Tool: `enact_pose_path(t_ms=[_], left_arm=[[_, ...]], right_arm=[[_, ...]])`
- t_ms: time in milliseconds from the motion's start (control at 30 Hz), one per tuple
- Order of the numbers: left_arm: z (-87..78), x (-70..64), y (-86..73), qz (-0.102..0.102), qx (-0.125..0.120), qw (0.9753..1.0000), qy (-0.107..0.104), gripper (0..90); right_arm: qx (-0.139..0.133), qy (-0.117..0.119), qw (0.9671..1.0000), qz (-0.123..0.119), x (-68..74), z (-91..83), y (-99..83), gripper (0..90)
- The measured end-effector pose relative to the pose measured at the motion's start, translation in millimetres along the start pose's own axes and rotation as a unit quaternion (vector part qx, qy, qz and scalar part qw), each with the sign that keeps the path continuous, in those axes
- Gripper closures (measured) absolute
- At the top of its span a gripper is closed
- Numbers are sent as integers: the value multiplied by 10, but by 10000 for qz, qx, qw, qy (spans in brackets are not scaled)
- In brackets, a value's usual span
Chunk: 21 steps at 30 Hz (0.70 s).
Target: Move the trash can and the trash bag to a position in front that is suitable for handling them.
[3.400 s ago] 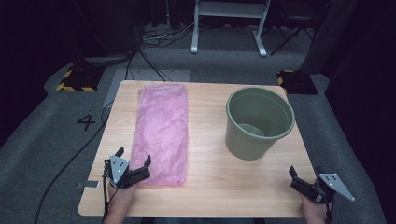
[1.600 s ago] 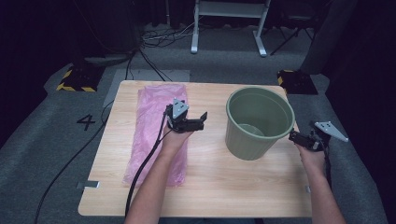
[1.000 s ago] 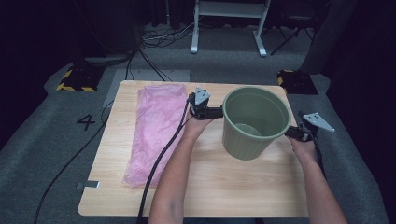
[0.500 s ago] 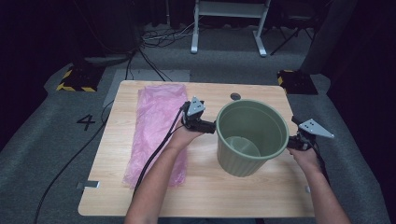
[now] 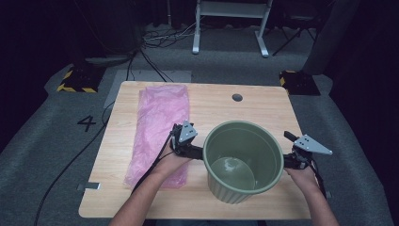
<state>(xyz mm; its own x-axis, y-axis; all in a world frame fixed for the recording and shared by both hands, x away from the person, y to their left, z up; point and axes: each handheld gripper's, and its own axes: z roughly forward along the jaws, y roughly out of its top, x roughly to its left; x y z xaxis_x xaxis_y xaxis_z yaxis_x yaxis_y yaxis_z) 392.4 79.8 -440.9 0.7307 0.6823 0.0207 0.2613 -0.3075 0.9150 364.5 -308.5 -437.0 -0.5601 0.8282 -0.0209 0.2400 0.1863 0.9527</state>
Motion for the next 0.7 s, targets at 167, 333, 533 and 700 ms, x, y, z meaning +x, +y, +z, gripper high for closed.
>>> enact_pose_path(t_ms=[167, 333, 533, 700], left_arm=[[-201, 45, -106, -38, -114, 9999, 66, 0], [-362, 136, -136, -280, -273, 9991, 133, 0], [-583, 170, -238, -467, -397, 9976, 317, 0], [-782, -58, -410, -439, -261, 9968, 621, 0]], right_arm=[[119, 127, 9998, -79, 220, 1, 26, 0], [7, 164, 9998, 76, 312, 29, 57, 0], [11, 132, 9996, 263, 327, -79, -22, 0], [318, -329, 9986, 279, 421, -313, -184, 0]])
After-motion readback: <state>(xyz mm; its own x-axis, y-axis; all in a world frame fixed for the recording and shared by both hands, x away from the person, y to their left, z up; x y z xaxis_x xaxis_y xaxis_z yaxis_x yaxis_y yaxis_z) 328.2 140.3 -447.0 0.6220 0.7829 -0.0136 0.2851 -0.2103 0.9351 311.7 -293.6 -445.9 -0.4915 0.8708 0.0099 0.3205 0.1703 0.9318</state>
